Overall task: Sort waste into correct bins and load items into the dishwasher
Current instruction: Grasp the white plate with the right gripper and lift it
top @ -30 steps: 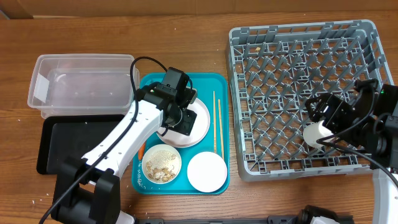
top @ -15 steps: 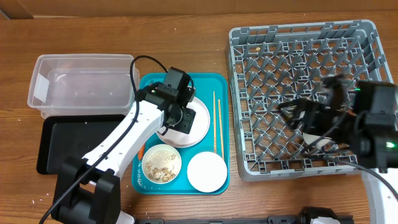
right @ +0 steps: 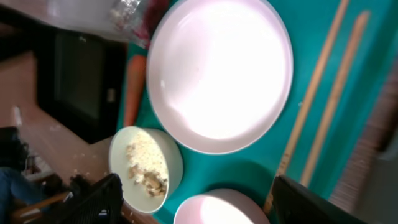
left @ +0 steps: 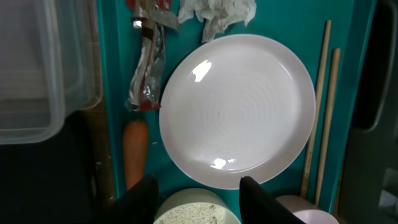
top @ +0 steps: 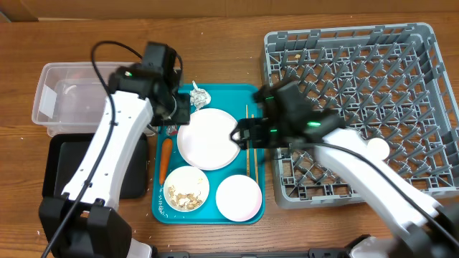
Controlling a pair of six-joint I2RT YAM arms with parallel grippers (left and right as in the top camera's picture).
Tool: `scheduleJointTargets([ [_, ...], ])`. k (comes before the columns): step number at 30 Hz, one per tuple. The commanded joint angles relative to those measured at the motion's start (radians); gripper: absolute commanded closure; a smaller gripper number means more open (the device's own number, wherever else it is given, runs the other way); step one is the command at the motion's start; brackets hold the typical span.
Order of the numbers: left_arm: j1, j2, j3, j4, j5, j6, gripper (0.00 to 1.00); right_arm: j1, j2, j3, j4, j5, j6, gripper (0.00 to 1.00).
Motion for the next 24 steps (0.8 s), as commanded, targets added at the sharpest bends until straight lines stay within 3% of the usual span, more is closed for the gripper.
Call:
scheduleJointTargets([
  [1, 0.007, -0.028, 0.095, -0.033, 0.016, -0.006, 0.53, 0.035, 0.128, 0.008, 0.026, 0.141, 0.216, 0.22],
  [3, 0.007, -0.041, 0.131, -0.051, 0.016, 0.007, 0.48, 0.034, 0.203, 0.009, 0.046, 0.182, 0.278, 0.22],
  [7, 0.007, -0.064, 0.152, -0.070, 0.015, 0.007, 0.25, 0.026, 0.273, 0.009, 0.103, 0.140, 0.277, 0.23],
  [9, 0.007, -0.065, 0.151, -0.074, 0.015, 0.007, 0.00, 0.026, 0.276, 0.008, 0.115, 0.140, 0.277, 0.24],
  [13, 0.007, -0.064, 0.151, -0.074, 0.016, 0.006, 0.00, 0.033, 0.277, 0.008, 0.138, 0.141, 0.277, 0.40],
  [18, 0.007, -0.064, 0.151, -0.076, 0.016, 0.006, 0.00, 0.045, 0.279, 0.008, 0.146, 0.142, 0.278, 0.46],
  [24, 0.007, -0.064, 0.151, -0.080, 0.016, 0.006, 0.00, 0.054, 0.285, 0.008, 0.152, 0.175, 0.304, 0.47],
])
